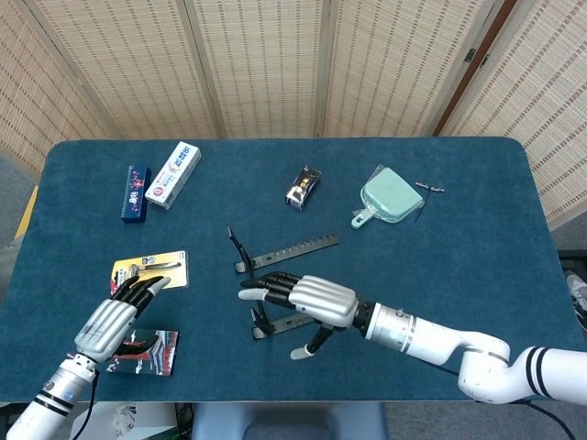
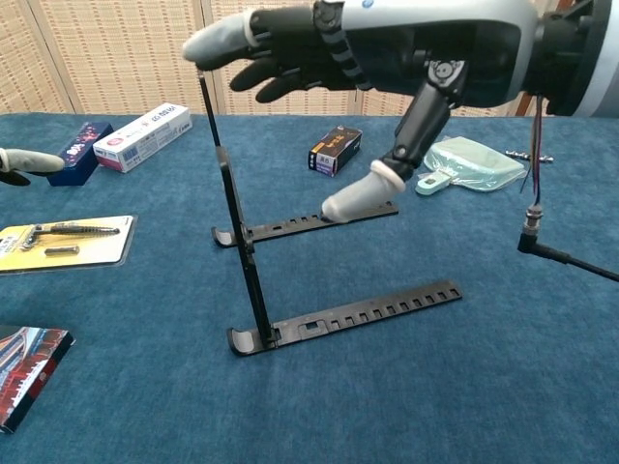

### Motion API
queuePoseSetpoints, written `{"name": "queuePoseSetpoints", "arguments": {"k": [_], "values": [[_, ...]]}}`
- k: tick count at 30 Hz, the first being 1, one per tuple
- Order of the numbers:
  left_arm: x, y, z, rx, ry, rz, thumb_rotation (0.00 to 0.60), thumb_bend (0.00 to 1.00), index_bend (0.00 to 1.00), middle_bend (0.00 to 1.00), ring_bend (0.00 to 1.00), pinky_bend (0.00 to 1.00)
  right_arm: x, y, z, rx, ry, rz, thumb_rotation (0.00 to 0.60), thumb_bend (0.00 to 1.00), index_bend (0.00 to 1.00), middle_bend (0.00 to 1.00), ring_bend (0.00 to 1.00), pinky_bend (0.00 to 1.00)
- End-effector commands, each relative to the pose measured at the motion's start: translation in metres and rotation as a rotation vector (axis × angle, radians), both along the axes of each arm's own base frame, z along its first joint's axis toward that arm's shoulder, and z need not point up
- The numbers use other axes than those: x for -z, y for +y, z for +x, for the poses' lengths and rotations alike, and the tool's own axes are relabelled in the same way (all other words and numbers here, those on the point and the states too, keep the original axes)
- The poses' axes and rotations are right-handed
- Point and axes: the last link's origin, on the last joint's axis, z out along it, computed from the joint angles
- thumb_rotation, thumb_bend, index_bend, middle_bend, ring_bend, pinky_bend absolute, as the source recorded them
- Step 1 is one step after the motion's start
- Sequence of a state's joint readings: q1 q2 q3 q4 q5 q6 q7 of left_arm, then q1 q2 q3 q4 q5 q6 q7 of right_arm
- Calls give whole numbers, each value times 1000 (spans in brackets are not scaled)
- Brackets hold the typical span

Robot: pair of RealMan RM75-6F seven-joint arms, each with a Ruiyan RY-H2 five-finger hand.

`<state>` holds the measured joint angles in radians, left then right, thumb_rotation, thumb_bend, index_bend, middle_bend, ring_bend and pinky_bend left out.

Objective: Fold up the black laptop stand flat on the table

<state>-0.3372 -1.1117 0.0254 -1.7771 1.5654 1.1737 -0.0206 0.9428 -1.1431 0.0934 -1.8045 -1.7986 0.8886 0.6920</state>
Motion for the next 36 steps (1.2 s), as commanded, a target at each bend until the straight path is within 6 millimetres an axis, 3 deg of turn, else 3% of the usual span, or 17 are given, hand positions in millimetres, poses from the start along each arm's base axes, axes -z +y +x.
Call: {"name": "queuePoseSetpoints", "arguments": {"k": [1,7,16,27,36], "values": [[-1,-1,-1,-7,0,3,600,268,7,81,108,31,1,-1,8,-64,72,-34,600,34,0,34,0,58],[-2,-2,-2,-14,-11,16,600,268,7,81,108,31,8,-7,22,-145,153,-90,600,37,0,57,0,58],[-4,-5,-5,-23,-19,25,600,268,7,81,108,30,22,-9,37,-202,225,-131,600,37,87,212,0,58],[-6,-6,-7,-22,-27,31,600,268,7,81,108,31,25,-4,42,-210,211,-110,600,40,113,245,0,58],[-5,-7,-7,-23,-26,28,600,268,6,81,108,31,19,1,30,-222,246,-116,600,41,114,266,0,58]]}}
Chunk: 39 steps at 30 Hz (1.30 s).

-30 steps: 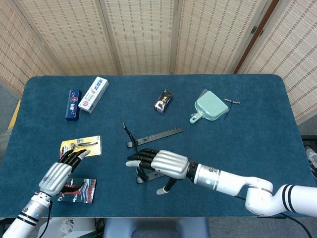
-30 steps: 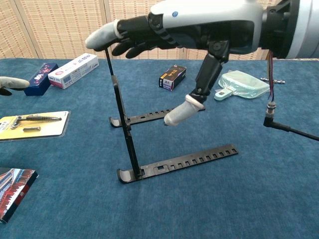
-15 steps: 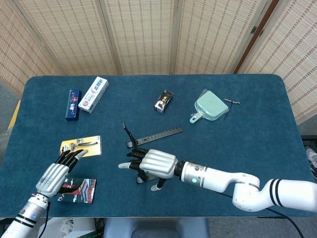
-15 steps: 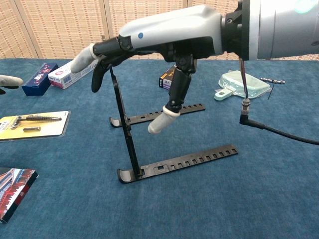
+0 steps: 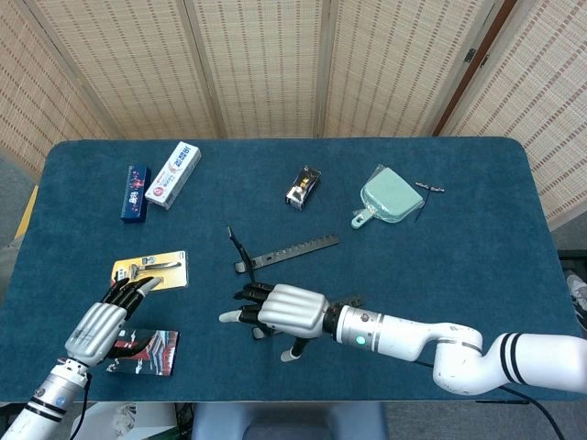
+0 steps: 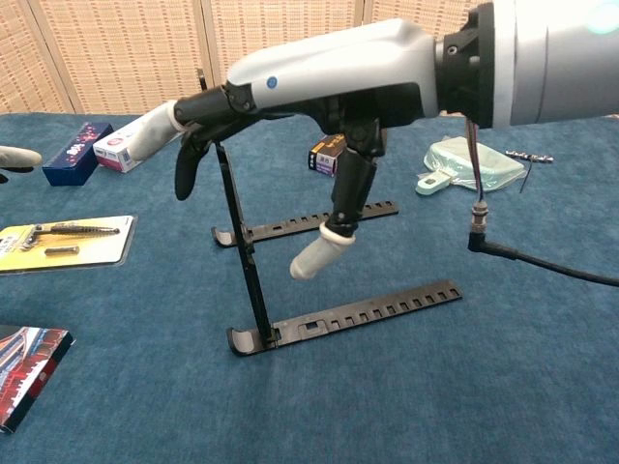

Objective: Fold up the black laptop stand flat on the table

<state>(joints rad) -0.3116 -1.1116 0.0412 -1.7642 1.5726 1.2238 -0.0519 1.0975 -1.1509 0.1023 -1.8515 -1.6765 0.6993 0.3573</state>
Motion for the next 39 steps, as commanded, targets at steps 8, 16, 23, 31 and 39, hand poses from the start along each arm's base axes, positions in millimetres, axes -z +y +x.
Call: {"name": "queuePoseSetpoints", "arguments": {"k": [8,16,23,31,39], "values": [[3,1,4,10,1,-11,600,268,6,81,108,31,-13,3,-23,25,30,-25,600,41,114,290,0,58],[4,1,7,16,3,-17,600,268,7,81,108,31,-41,0,-49,81,18,-101,600,41,113,280,0,58],[8,3,13,34,-1,-34,600,267,7,81,108,31,-61,-3,-58,114,-28,-164,600,41,114,240,0,58],[7,10,19,54,-11,-49,600,268,6,81,108,31,-66,-2,-70,130,-37,-202,600,41,114,240,0,58],[9,21,22,72,-7,-79,600,268,7,81,108,31,-59,-8,-87,164,87,-276,600,41,94,184,0,58]]}}
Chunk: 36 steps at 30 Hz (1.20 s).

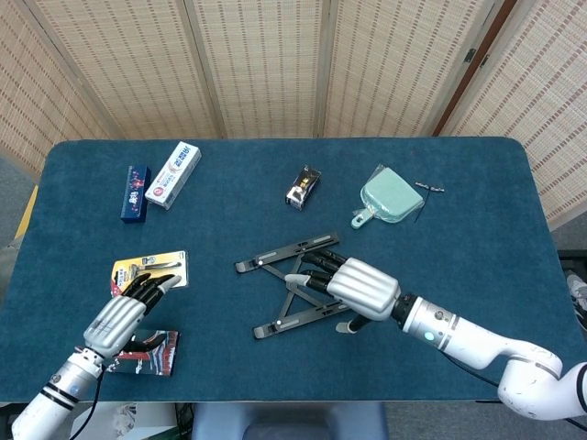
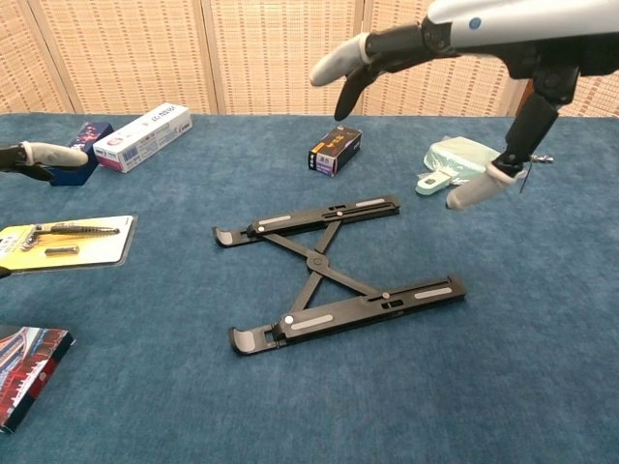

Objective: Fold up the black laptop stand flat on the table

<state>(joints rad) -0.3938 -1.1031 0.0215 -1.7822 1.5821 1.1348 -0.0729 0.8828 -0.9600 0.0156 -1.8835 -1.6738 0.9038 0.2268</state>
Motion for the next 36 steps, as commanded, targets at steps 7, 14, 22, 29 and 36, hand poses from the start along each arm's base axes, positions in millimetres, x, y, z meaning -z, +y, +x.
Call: {"name": "queuePoseSetpoints", "arguments": {"k": [7,14,22,29,36], "values": [[0,-1,2,13,-9,3,600,268,7,81,108,31,19,-33,2,152,126,8,600,41,38,150,0,58],[-6,-11,-3,0,-8,35,600,268,6,81,108,31,54,-63,27,191,184,94,600,60,0,144,0,58],[-12,-21,-11,-33,-11,62,600,268,7,82,108,31,97,-98,51,249,215,146,600,168,0,102,0,58],[-15,-27,-18,-61,-12,82,600,268,7,82,108,31,134,-118,70,286,224,170,600,171,0,102,0,58],[-17,-31,-19,-61,-11,93,600,268,7,82,108,31,160,-127,76,301,263,176,600,161,0,112,0,58]]}}
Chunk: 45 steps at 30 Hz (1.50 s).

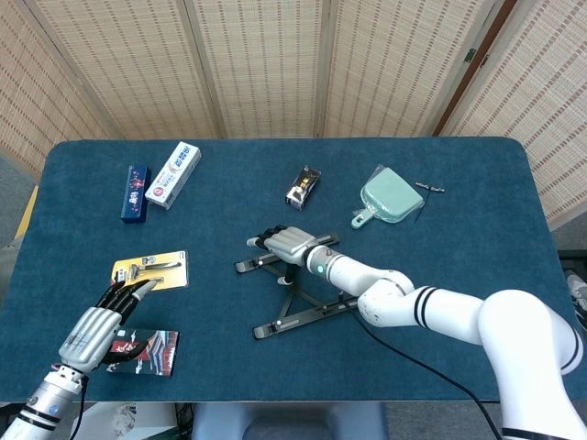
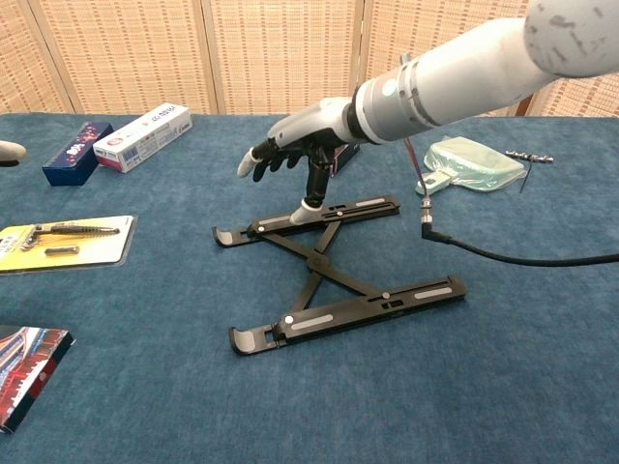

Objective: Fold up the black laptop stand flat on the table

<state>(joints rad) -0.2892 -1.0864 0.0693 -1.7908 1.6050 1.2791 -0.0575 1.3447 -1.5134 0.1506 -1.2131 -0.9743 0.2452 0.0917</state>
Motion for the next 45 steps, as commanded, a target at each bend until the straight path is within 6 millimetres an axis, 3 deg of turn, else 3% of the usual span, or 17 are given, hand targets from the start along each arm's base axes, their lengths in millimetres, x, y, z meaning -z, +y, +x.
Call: {"name": "queuePoseSetpoints", "arguments": {"k": [1,11,26,39,45], "values": [[-1,-2,0,1,0,3,600,268,7,82,108,31,16,-1,3,12,23,19,600,160,0,112,0,58],[0,-6,-3,-13,-6,12,600,268,7,82,108,31,43,-8,8,38,57,27,600,153,0,141,0,58],[-2,-10,-5,-20,-9,20,600,268,7,82,108,31,55,-1,13,10,88,63,600,154,0,161,0,58],[-2,-14,-5,-20,-9,18,600,268,7,83,108,31,43,37,14,-56,66,168,600,154,0,176,0,58],[-3,-15,-4,-20,-7,18,600,268,6,84,108,31,26,55,8,-104,54,196,600,152,0,175,0,58]]}}
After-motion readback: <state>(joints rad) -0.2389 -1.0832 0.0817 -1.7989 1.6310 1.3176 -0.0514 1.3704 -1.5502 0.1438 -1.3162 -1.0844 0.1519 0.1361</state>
